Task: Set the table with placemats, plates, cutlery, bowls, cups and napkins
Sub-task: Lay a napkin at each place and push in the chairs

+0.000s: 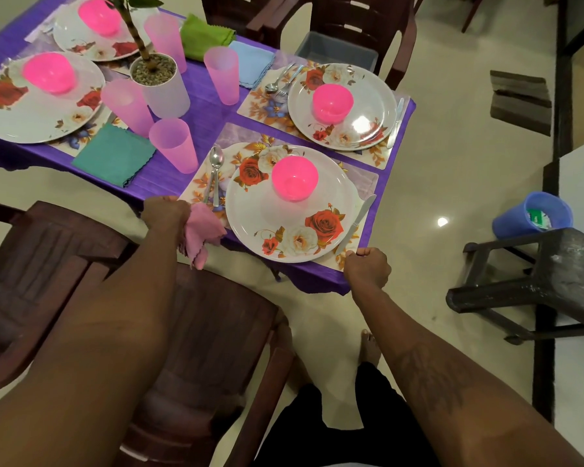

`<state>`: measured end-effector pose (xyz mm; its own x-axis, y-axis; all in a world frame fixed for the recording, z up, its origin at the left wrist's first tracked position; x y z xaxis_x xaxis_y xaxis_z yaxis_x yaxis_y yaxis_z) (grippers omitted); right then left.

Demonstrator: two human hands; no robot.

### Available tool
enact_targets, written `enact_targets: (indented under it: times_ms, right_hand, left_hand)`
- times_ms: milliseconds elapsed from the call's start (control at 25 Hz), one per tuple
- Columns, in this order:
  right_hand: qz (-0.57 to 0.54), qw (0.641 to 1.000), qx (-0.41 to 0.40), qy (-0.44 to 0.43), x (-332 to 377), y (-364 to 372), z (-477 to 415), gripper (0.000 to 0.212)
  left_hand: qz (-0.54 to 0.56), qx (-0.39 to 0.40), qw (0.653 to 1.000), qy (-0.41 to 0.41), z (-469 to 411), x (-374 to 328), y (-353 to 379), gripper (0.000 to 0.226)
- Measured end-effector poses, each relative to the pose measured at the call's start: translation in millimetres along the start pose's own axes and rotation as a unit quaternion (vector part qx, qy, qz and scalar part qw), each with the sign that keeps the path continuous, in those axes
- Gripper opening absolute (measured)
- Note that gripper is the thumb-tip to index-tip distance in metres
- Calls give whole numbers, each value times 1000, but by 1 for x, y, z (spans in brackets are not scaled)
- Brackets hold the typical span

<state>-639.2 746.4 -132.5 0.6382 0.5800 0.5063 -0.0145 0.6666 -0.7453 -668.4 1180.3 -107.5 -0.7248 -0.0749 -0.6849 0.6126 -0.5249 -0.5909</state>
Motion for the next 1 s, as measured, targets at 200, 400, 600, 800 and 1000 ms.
enact_targets:
  times_ms: [200,400,600,800,1000]
  right_hand:
    - [-5,1000,-2,0,-5,2,5,18]
    - [-1,1000,-7,-8,-4,-1,8,16]
    - [1,1000,-7,-12,-6,0,10,15]
    - [-9,1000,-8,-13,-7,-1,9,15]
    - [-8,997,-46,-57,-2,-7,18,12]
  left_hand:
    - [-23,0,999,28,5,0,-3,29]
    - [-26,-7,999,23,6,1,-4,27]
    - [-34,-4,999,19,2,4,-7,27]
    - [-125,2,990,58,9,6,-9,28]
    - [-80,6,988,135,20,8,-14,28]
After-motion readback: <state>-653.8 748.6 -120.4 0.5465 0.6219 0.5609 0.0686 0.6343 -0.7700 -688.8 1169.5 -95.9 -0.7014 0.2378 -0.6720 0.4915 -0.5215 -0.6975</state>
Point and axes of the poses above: each hand's wrist, its own z-axis away from the middle knuckle, its own y-axis out of the palm, x = y × z, the point moved 4 cm from there along -z, towards the middle knuckle, and after that the axes turned 4 degrees about z, right-handed, at the moved point
